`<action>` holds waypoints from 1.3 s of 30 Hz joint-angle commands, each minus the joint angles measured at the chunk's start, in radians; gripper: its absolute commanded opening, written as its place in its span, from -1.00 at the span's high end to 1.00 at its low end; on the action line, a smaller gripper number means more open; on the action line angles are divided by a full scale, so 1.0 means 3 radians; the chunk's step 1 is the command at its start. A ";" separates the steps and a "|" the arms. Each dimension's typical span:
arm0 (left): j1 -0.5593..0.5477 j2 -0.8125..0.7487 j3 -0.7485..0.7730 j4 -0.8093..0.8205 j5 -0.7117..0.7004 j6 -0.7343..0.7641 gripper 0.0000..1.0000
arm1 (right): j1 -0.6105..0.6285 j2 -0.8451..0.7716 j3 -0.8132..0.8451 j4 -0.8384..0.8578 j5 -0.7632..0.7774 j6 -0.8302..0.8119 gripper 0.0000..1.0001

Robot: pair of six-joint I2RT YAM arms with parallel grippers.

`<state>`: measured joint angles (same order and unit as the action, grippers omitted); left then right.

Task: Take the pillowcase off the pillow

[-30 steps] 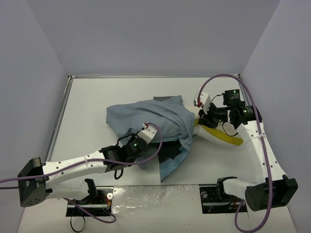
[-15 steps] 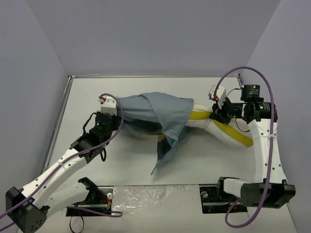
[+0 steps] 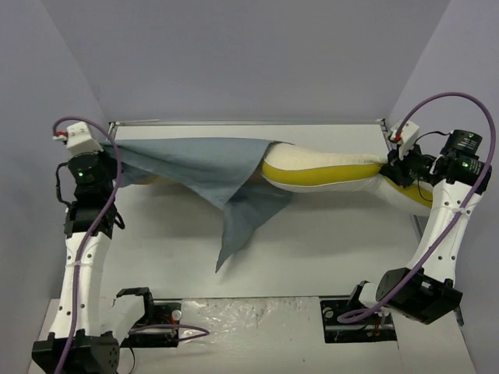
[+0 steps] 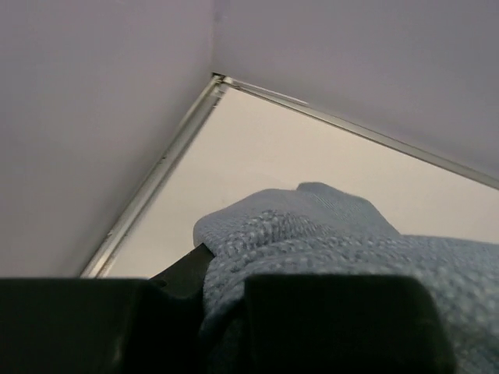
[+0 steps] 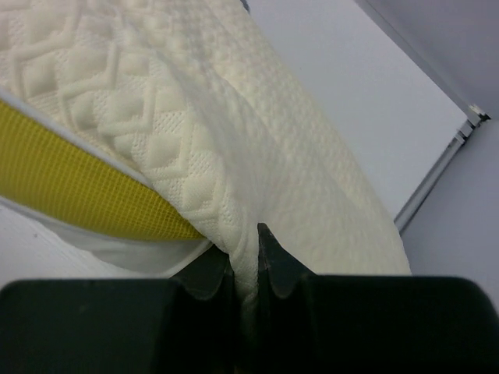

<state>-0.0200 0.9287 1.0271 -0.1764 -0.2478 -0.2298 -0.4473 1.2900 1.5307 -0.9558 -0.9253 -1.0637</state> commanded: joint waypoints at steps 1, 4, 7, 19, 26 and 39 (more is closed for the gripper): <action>0.0694 0.0008 0.0186 -0.0020 0.0498 -0.0271 0.95 | -0.0237 0.0036 0.0246 0.0138 -0.0434 -0.0181 1.00; 0.0966 0.0156 0.0207 0.0000 0.0662 -0.0359 0.95 | -0.0416 0.0113 0.0236 0.0138 -0.0510 -0.0187 1.00; 0.0977 0.0269 0.0212 0.0041 0.0687 -0.0369 0.95 | -0.0691 0.0189 0.0272 0.0149 -0.0679 -0.0101 1.00; 0.0437 0.0856 0.0411 -0.0005 0.1720 -0.0364 0.93 | -0.0259 -0.0025 -0.0208 0.0942 -0.0472 0.0772 1.00; -0.0183 0.1072 0.0743 -0.0367 0.2318 -0.0282 -0.31 | 0.0850 -0.0705 -0.1512 0.2981 0.1410 0.2614 1.00; -0.0312 0.0382 0.0545 -0.0358 0.3075 -0.0277 -0.91 | 0.1419 -0.0005 -0.1145 0.2232 0.1311 0.2524 -0.66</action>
<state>-0.1070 1.1042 1.2091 -0.3050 0.6037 -0.3183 -0.0181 1.3109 1.0840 -0.2394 -0.4366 -0.2447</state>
